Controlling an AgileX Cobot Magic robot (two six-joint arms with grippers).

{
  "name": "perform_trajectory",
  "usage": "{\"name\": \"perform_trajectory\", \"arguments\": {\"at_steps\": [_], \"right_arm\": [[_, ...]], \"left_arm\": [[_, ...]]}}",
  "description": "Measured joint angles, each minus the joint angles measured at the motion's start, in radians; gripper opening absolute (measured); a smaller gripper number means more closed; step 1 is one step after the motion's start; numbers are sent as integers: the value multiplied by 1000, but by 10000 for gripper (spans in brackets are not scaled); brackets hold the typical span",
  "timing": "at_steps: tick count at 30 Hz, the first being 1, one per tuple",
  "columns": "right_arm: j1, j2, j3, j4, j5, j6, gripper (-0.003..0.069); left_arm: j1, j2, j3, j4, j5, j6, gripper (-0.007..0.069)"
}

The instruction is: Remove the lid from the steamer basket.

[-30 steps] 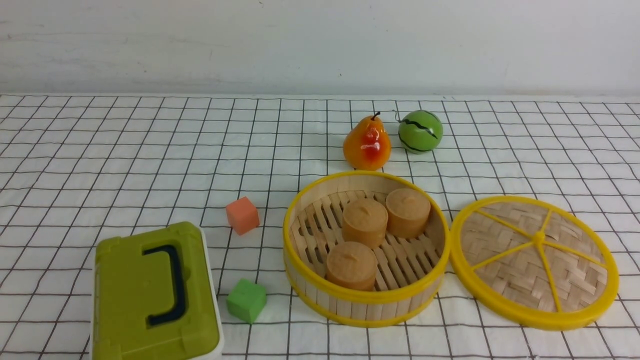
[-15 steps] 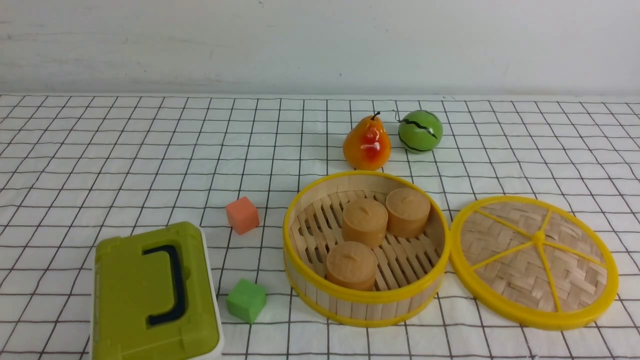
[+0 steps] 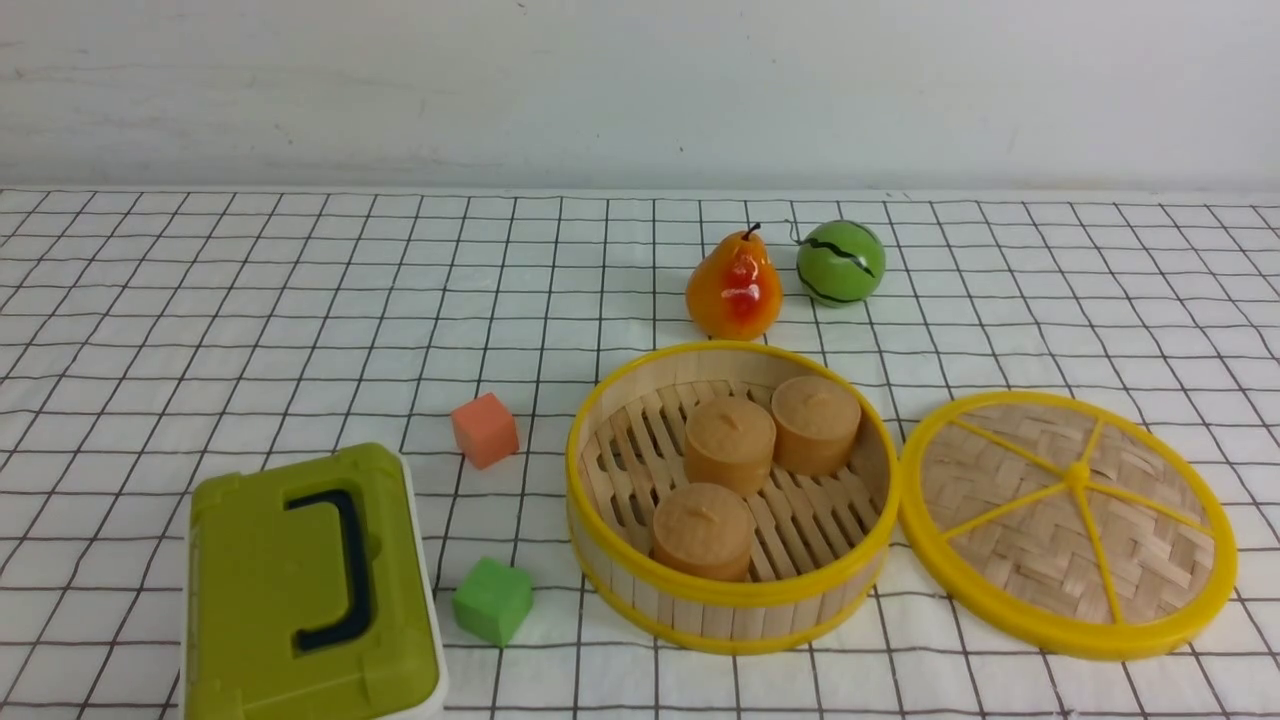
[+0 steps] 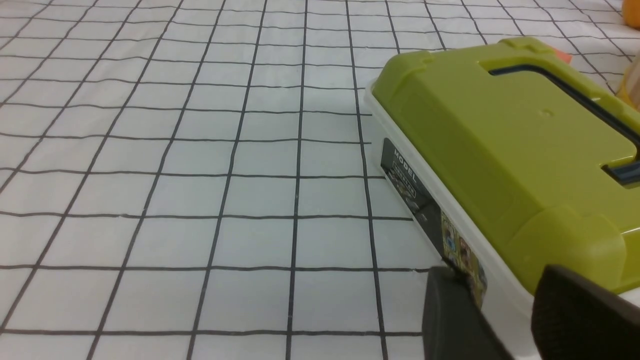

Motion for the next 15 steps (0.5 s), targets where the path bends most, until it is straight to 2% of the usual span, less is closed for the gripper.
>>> {"name": "perform_trajectory", "arguments": {"at_steps": [15], "right_arm": [[-1, 0, -3, 0, 11, 1, -18]], "left_arm": [[0, 0, 0, 1, 0, 0, 239]]}}
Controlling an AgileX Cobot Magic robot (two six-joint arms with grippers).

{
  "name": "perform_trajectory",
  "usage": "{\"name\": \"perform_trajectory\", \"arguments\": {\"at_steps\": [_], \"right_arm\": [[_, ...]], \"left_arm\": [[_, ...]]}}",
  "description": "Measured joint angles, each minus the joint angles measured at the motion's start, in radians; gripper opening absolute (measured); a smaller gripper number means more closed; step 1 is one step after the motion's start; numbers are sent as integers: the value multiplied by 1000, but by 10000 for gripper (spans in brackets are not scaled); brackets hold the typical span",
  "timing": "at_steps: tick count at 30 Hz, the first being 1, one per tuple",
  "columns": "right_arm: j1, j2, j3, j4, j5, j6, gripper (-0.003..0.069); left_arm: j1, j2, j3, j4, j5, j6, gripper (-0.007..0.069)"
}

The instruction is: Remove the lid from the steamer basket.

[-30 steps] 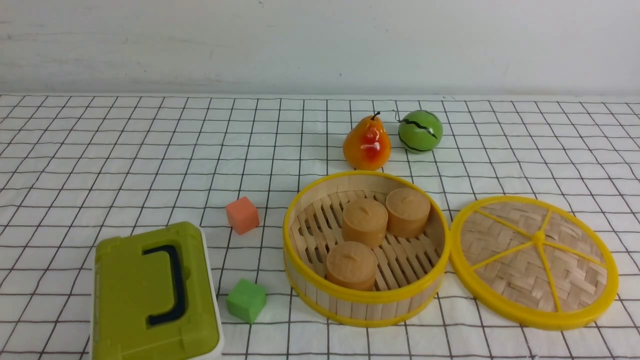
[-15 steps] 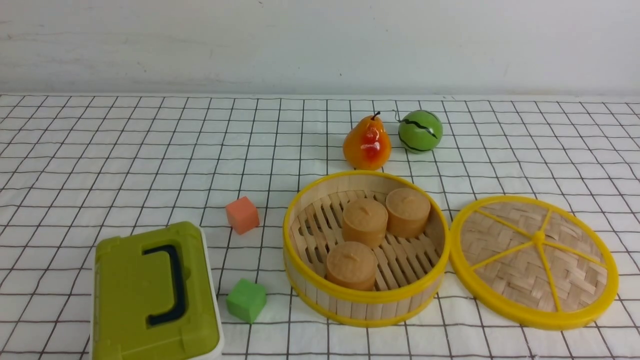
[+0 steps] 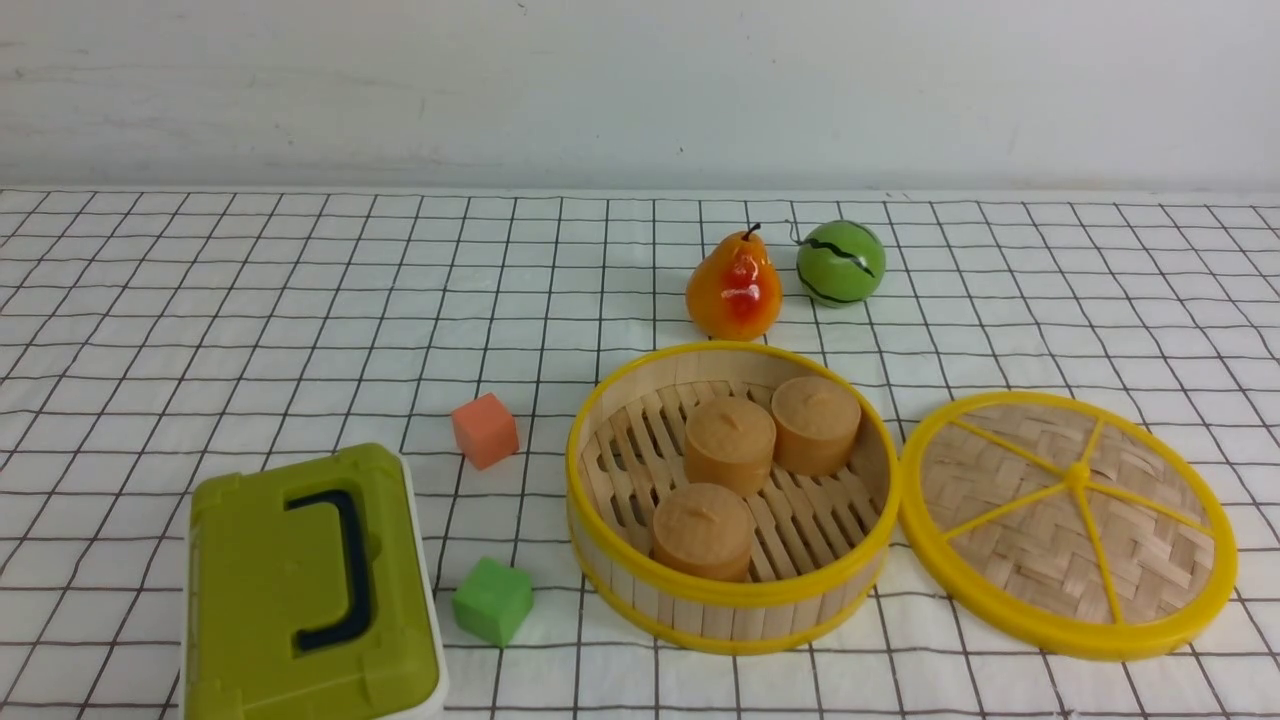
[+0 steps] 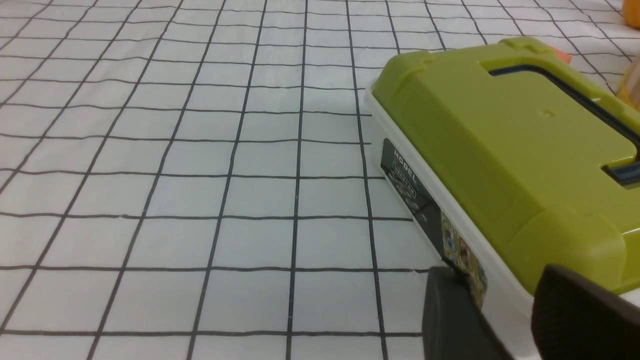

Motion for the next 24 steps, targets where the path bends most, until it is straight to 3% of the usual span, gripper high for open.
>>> {"name": "perform_trajectory", "arguments": {"at_steps": [24], "right_arm": [[0, 0, 0, 0, 1, 0, 1]], "left_arm": [[0, 0, 0, 0, 0, 0, 239]]}}
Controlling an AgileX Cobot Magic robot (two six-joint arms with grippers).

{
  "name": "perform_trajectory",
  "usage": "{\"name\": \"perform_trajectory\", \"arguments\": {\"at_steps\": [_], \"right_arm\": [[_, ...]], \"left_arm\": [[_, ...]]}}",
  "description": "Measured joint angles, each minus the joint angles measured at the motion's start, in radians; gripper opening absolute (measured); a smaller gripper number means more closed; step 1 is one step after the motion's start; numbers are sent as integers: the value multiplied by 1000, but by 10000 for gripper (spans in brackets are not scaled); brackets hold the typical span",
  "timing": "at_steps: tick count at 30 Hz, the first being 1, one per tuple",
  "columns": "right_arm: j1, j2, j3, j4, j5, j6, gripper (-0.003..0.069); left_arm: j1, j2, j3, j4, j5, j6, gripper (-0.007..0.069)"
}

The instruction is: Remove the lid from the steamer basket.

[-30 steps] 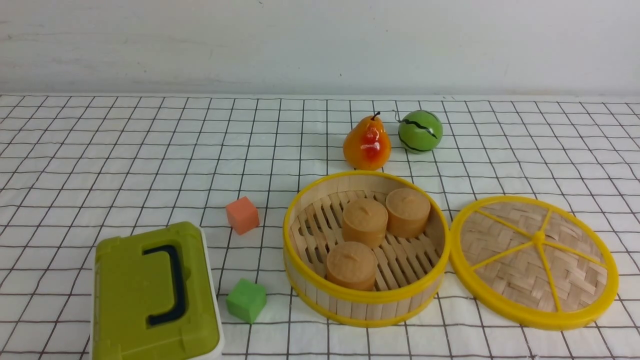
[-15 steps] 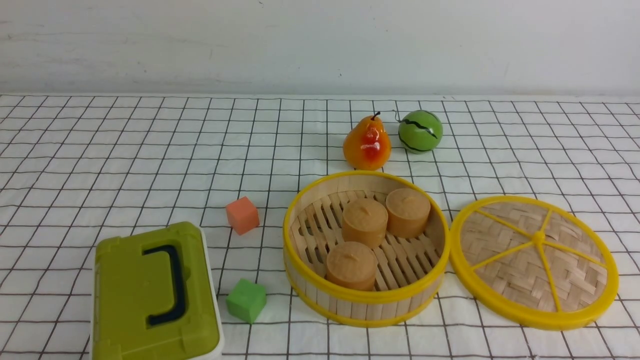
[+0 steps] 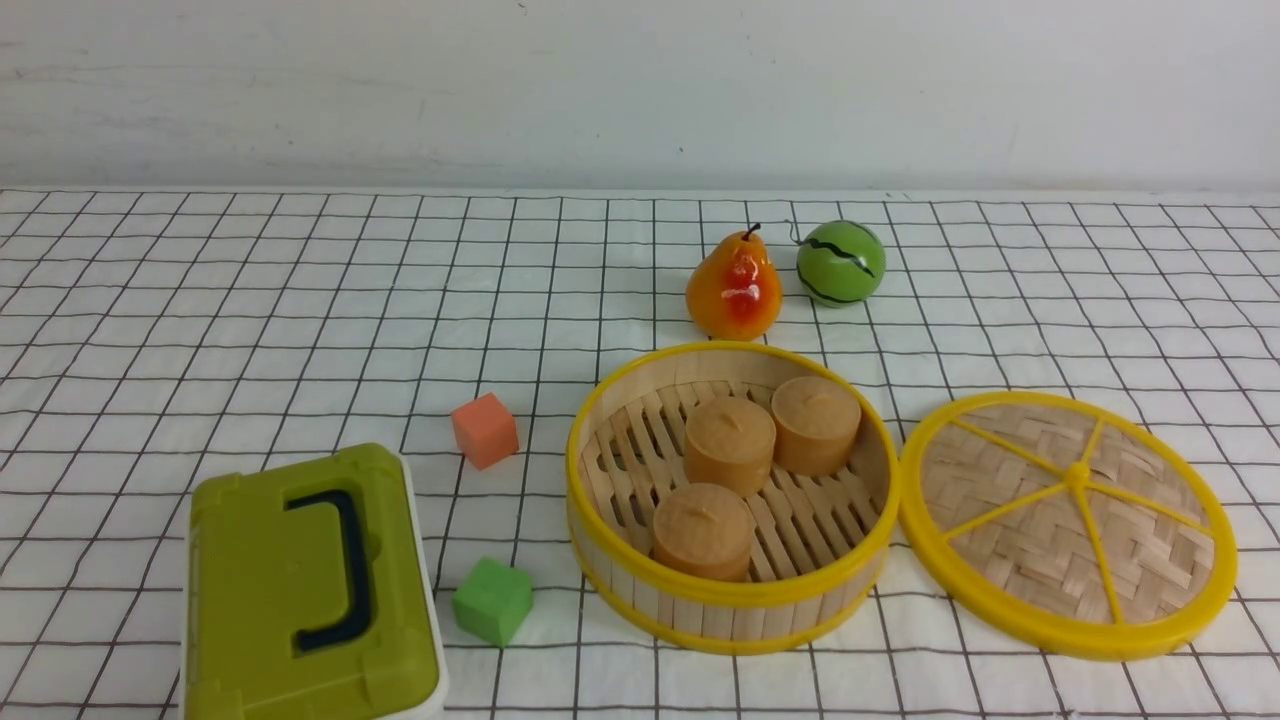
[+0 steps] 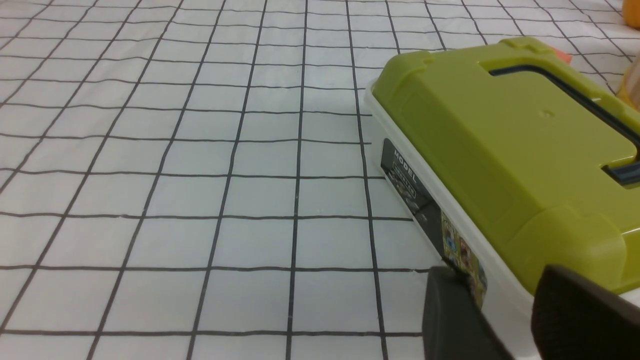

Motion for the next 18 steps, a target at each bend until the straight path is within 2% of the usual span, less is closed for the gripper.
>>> {"name": "perform_trajectory", "arguments": {"at_steps": [18], "right_arm": [[0, 0, 0, 0, 0, 1, 25]], "left_arm": [[0, 0, 0, 0, 0, 0, 239]]}}
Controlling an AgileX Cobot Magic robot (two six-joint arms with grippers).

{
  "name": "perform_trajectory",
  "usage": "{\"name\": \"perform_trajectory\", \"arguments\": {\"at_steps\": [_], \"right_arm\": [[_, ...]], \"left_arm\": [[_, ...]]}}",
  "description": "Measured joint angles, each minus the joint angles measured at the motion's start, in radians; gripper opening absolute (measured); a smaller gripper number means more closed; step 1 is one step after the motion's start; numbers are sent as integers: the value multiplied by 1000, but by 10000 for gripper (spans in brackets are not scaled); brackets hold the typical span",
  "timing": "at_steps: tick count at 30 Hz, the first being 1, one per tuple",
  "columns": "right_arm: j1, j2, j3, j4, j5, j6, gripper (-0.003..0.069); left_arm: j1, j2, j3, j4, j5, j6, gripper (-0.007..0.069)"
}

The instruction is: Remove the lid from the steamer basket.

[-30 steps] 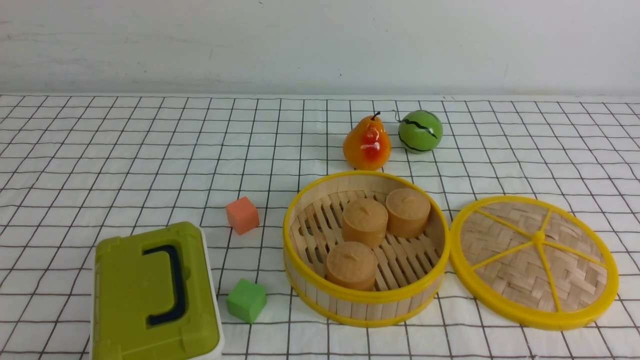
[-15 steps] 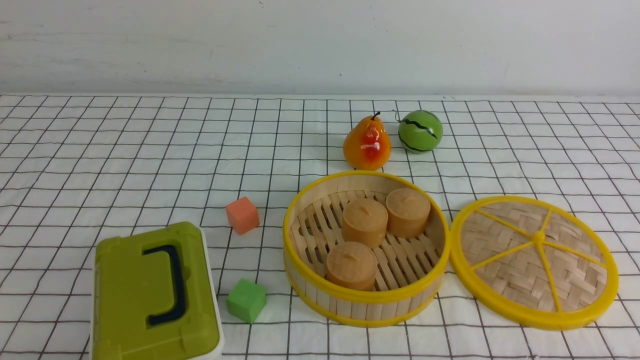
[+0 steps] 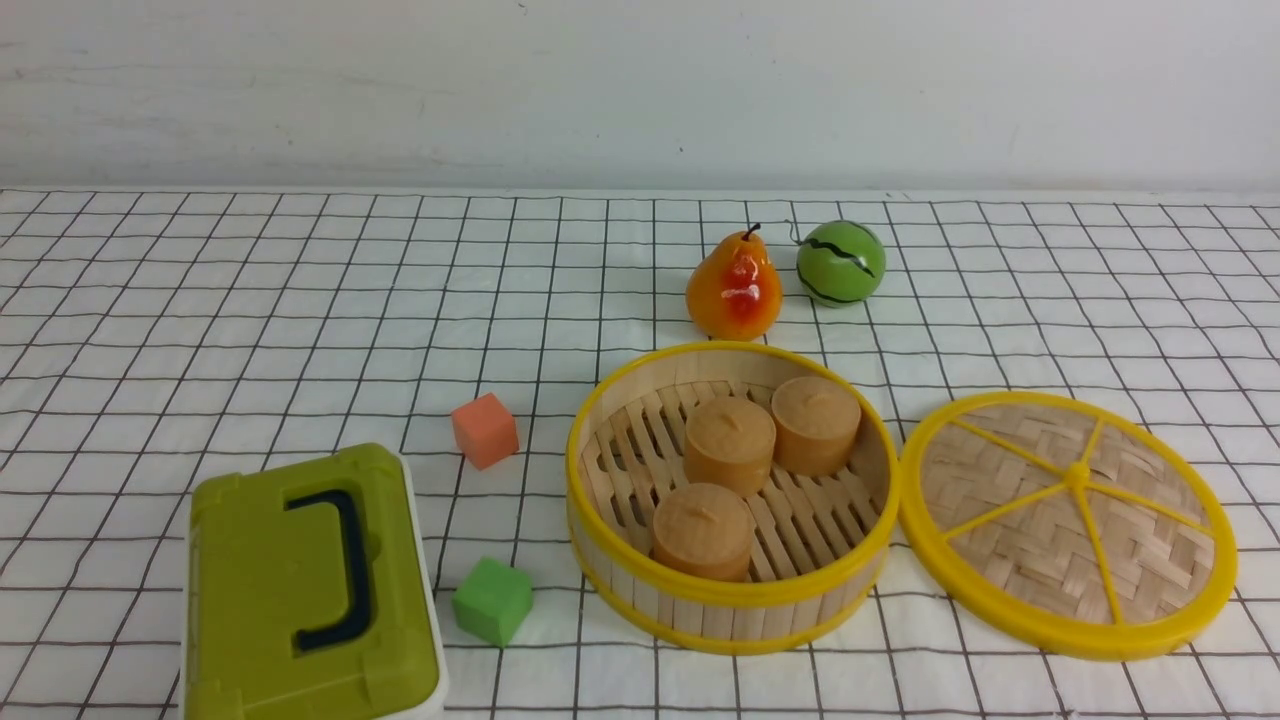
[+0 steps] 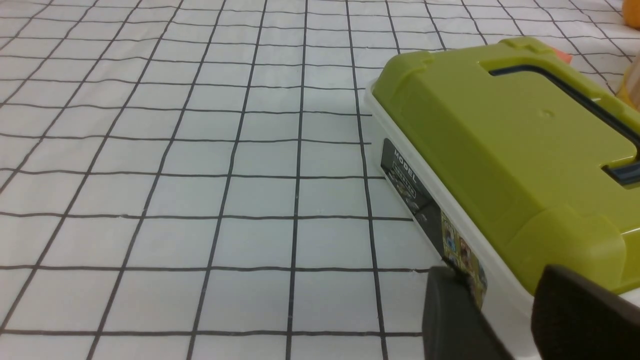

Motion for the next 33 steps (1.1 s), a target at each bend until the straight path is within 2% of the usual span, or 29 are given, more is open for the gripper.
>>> {"name": "perform_trajectory", "arguments": {"at_steps": [33], "right_arm": [[0, 0, 0, 0, 0, 0, 59]], "left_arm": [[0, 0, 0, 0, 0, 0, 239]]}}
